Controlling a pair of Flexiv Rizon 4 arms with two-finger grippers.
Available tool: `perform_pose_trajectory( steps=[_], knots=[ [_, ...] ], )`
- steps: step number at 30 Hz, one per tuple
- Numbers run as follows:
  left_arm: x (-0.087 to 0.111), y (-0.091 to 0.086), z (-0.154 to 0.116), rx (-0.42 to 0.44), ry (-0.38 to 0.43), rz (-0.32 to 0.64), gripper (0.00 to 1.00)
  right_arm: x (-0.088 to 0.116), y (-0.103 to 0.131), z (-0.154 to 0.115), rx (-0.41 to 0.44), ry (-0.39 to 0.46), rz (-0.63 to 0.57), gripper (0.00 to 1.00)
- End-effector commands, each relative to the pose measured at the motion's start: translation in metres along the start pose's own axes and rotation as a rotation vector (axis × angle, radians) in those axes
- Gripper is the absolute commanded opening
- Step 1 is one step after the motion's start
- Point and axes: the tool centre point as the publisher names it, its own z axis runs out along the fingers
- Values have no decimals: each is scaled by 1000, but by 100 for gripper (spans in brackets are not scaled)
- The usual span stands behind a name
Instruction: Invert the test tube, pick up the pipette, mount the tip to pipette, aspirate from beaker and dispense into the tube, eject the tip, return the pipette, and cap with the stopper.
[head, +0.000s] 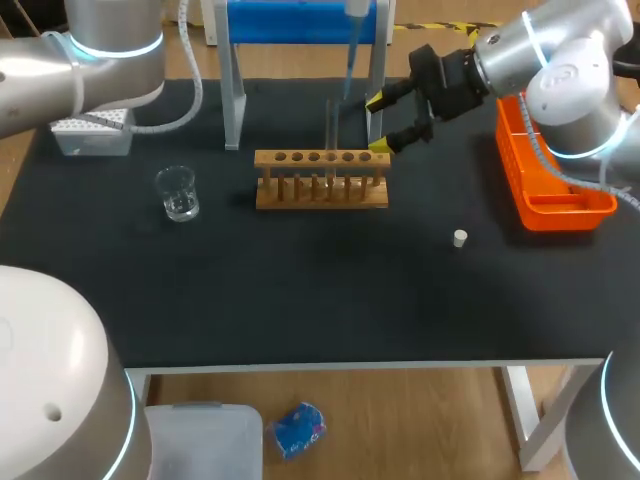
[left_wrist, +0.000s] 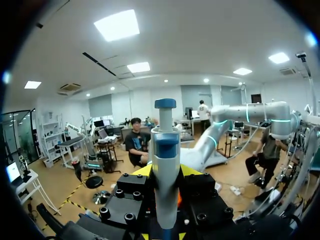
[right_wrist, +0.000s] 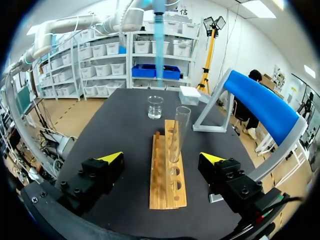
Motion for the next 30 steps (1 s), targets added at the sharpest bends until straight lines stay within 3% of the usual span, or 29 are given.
perform_pose_trajectory(
  steps=[1,11,19,21,30],
  knots=[
    [13,1,1,8,-9,-3,0,5,3,-6,-25,7,-9,100],
    [47,9,5,9,0,-9,0,48,27,-49,-118,25,-96,100],
    [79,25,12,9,5,-43,0,95,50,-82,-285,50,-155,100],
    [85,25,13,-33,3,-39,0,98,52,-84,-274,52,-167,100],
    [85,25,13,-33,3,-39,0,98,52,-84,-274,52,-167,100]
  ],
)
